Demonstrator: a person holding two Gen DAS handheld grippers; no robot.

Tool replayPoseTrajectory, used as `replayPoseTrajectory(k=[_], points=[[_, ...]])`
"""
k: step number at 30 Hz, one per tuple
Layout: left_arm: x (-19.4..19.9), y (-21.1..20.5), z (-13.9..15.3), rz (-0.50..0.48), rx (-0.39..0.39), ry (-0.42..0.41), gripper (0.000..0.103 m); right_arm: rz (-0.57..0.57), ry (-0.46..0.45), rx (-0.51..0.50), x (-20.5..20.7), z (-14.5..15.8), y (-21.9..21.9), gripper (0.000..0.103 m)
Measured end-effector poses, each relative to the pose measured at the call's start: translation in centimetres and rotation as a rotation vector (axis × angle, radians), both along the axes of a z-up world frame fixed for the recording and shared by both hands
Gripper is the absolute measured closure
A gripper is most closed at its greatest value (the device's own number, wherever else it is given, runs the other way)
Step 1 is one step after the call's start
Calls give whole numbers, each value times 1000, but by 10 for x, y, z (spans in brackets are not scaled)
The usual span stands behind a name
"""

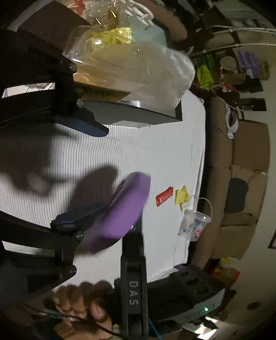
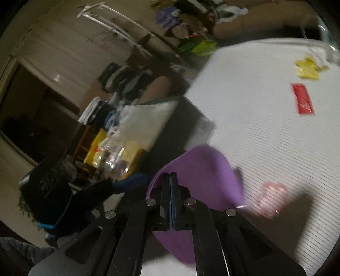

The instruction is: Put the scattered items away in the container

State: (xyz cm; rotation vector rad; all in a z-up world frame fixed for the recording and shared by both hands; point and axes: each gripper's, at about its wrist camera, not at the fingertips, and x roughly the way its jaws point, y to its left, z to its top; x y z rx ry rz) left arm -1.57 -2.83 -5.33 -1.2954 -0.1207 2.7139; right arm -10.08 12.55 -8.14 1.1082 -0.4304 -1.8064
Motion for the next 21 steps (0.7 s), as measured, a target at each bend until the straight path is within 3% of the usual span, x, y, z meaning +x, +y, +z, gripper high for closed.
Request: replayPoseTrajectory(k=[3, 7, 9, 12, 13, 16, 21], points=[[-1, -3, -10, 16, -8, -57, 41, 7, -33, 71, -2, -13, -15, 101], [-3, 14, -27, -22, -42, -125, 28, 30, -64, 177, 2, -39, -15, 101], [-2, 25, -30, -43, -90, -139, 17, 3, -63, 207, 1, -43, -2, 101], [2, 35, -27, -56, -78, -119, 14, -64, -4, 244, -6, -36, 31, 100], [2, 38, -27, -69, -63, -115, 13, -90, 32, 266, -9, -32, 43, 94], [-2, 51, -31, -94, -85, -110, 8, -178, 97, 354, -21, -28, 77, 55], [-19, 86, -57, -177, -256, -114, 6, -178, 89, 483, -30, -48, 98, 54]])
